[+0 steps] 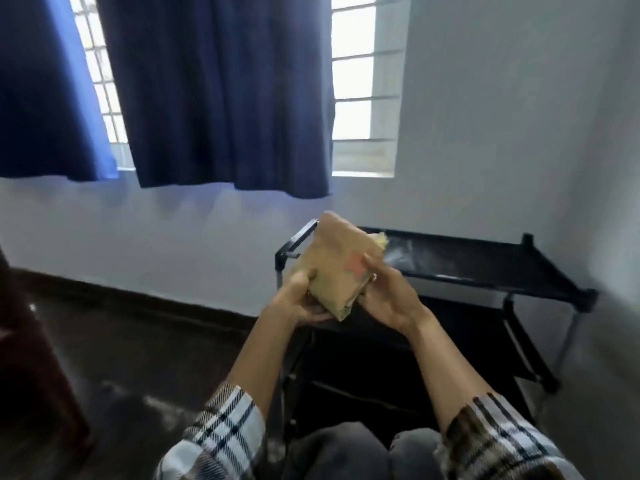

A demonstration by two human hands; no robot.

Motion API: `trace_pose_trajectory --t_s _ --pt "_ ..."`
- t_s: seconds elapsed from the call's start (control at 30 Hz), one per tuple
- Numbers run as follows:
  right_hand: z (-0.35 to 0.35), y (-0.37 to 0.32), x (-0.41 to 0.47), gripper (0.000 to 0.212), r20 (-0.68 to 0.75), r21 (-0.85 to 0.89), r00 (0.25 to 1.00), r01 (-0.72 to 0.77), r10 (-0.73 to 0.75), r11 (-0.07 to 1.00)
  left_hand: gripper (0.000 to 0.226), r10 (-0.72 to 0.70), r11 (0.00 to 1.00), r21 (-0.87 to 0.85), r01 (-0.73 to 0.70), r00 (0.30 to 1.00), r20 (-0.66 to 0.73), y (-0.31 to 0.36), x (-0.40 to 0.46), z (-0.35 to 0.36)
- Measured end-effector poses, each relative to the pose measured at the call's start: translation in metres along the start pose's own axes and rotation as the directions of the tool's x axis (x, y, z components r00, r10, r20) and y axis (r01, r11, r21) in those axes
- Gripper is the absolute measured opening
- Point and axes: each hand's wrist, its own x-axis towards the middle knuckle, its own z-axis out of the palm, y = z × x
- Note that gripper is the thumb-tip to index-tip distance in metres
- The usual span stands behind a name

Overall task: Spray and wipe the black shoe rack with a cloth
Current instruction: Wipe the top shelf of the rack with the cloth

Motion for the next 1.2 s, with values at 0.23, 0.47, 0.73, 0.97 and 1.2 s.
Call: trace_pose_trajectory --t_s 0.23,0.47,0.73,0.97,1.2 --pt "-0.018 -0.076 -0.004 0.131 -0.019 -0.139 0.966 0.252 -0.257 0.958 0.039 -0.031 0.968 0.25 -0.032 0.97 0.241 0.036 0.012 0.088" --pt "-0.021 -0.071 0.026 0.107 -0.158 -0.407 0.94 0.217 -0.302 0.887 0.03 0.006 0.939 0.326 -0.109 0.954 0.301 0.034 0.049 0.116" --pt "-0.031 -0.074 0.093 0.04 -0.224 -0.038 0.961 0.158 -0.163 0.987 0.043 0.453 0.443 0.812 -0.379 0.877 0.162 0.081 0.097 0.077" --pt "-0.032 -0.079 0.133 0.025 -0.09 -0.808 0.982 0.026 -0.167 0.589 0.024 0.308 0.295 0.934 -0.201 0.946 0.106 0.129 0.131 -0.011" --pt "-0.019 -0.029 0.167 0.046 0.06 -0.998 0.998 0.06 0.022 0.004 0.026 0.236 0.044 0.952 -0.304 0.929 0.286 0.13 0.14 -0.027"
